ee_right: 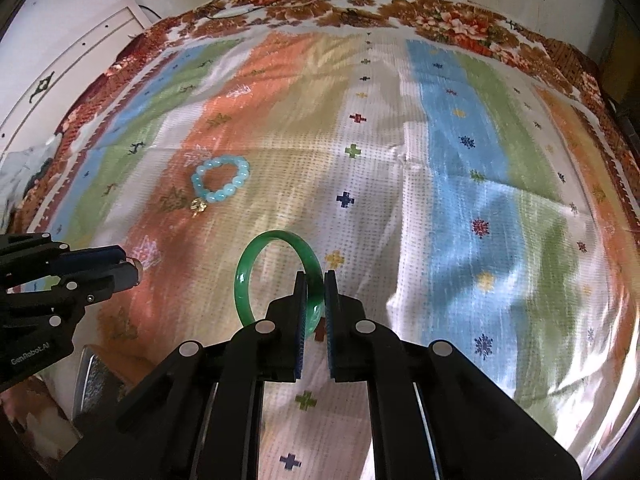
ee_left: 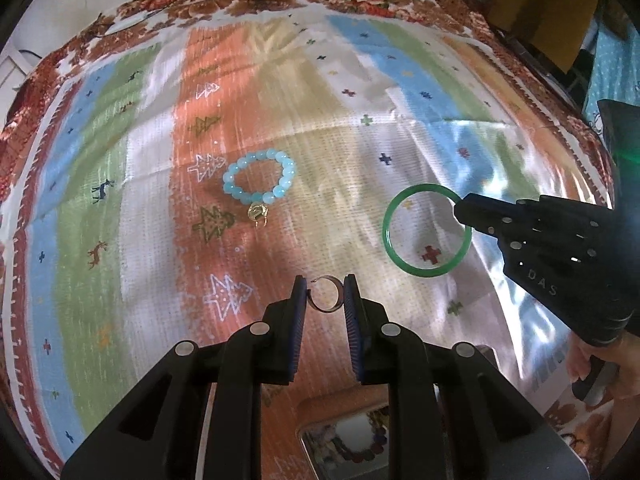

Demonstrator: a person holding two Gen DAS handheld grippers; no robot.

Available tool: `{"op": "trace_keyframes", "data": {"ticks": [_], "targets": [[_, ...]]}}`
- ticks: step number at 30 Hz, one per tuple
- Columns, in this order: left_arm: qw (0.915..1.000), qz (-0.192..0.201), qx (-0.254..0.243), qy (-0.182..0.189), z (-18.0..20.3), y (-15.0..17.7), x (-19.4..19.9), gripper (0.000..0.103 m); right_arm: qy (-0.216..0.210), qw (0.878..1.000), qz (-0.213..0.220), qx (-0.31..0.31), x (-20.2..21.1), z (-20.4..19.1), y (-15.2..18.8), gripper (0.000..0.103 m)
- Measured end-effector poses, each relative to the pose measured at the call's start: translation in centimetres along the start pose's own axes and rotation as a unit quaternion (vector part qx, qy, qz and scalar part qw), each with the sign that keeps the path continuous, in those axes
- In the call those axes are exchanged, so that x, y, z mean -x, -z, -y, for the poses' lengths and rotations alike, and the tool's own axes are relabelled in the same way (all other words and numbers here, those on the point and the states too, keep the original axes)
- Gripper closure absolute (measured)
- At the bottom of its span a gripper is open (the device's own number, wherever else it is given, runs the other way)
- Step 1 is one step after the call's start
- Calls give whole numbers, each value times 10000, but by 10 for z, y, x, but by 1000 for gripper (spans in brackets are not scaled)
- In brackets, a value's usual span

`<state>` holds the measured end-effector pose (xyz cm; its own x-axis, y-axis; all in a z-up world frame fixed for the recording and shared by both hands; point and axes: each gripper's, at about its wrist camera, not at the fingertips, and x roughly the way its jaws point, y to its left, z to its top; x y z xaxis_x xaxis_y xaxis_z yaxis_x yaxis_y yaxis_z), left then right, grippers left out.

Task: Organize jewelry
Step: 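Carry ring and bangle over the silver tin and open both tools to drop them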

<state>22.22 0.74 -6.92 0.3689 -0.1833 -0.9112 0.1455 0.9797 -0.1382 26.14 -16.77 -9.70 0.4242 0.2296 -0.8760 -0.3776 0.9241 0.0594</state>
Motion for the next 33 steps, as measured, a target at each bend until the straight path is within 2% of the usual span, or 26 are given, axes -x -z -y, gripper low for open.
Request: {"op": "trace_keyframes", "data": {"ticks": [7, 16, 26, 33], "targets": [[9999, 117, 81, 60, -2, 12, 15, 85, -187, 9995, 216, -105, 24, -1, 8, 94], [9980, 526, 78, 335, 2, 32, 48, 85, -326, 9980, 532, 129, 55, -17, 24, 94], [9973, 648, 21, 342, 9, 50, 62, 85, -367, 9960, 749, 332, 81, -32, 45, 94], [9972, 668, -3, 341, 12, 61, 65, 85, -369, 9958, 686, 488, 85, -42, 64, 94]]}}
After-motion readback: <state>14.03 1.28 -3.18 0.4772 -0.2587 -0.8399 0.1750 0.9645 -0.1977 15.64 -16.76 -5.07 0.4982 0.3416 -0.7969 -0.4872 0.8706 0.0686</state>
